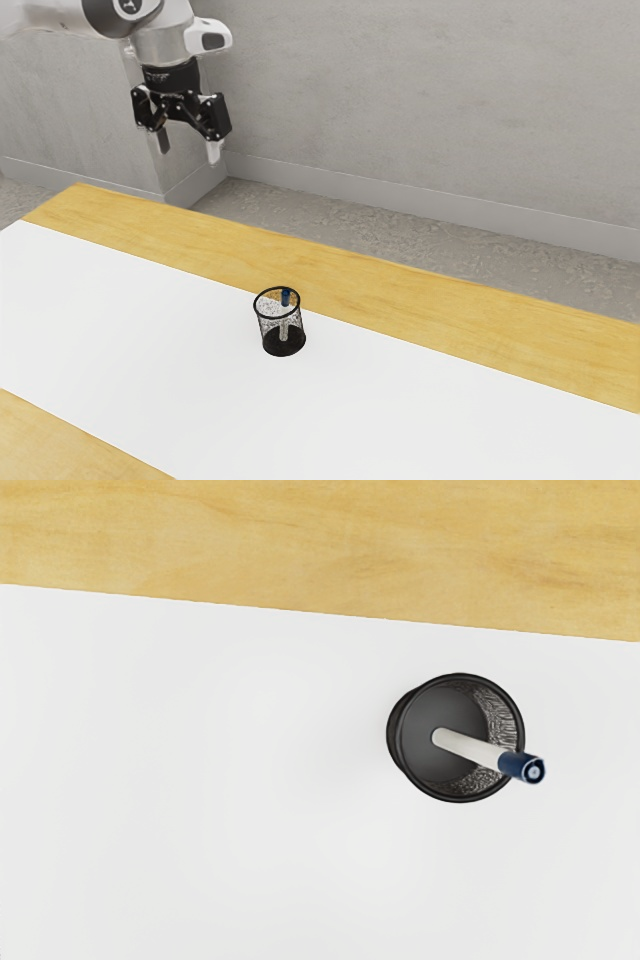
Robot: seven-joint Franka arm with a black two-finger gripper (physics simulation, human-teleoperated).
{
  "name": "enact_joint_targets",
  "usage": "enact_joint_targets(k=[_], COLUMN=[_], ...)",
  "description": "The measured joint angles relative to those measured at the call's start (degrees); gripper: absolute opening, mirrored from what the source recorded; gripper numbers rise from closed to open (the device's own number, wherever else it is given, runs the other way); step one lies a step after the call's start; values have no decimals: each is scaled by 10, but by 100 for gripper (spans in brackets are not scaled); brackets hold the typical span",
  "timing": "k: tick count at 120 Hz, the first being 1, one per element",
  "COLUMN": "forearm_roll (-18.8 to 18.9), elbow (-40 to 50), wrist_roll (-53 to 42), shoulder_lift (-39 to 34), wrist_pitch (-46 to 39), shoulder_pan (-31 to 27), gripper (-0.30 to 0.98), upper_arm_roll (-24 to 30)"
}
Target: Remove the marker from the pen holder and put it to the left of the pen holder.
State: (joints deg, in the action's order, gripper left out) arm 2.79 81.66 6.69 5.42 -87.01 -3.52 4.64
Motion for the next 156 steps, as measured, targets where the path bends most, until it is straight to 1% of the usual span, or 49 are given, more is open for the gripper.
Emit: enact_joint_targets(k=[13, 25, 43, 73, 89, 105, 113, 121, 130, 138, 147, 156], forearm_roll=[0, 1, 2, 6, 22, 32, 41, 50, 55, 58, 60, 61], elbow=[-12, -14, -14, -10, -10, -8, -6, 25, 107, 159, 199, 213], wrist_roll=[2, 4, 7, 10, 10, 11, 12, 11, 9, 6, 3, 0], shoulder_lift=[0, 8, 82, 147, 192, 208, 211, 202, 160, 141, 125, 121], wrist_pitch=[3, 4, -13, -36, -58, -86, -98, -125, -178, -229, -278, -312], shoulder_pan=[-1, -2, 1, 1, 2, 3, 9, 13, 13, 13, 13, 13], gripper=[69, 69, 69, 69, 69, 69, 69, 69, 69, 69, 69, 69], upper_arm_roll=[3, 17, 47, 70, 77, 80, 101, 109, 106, 104, 104, 103])
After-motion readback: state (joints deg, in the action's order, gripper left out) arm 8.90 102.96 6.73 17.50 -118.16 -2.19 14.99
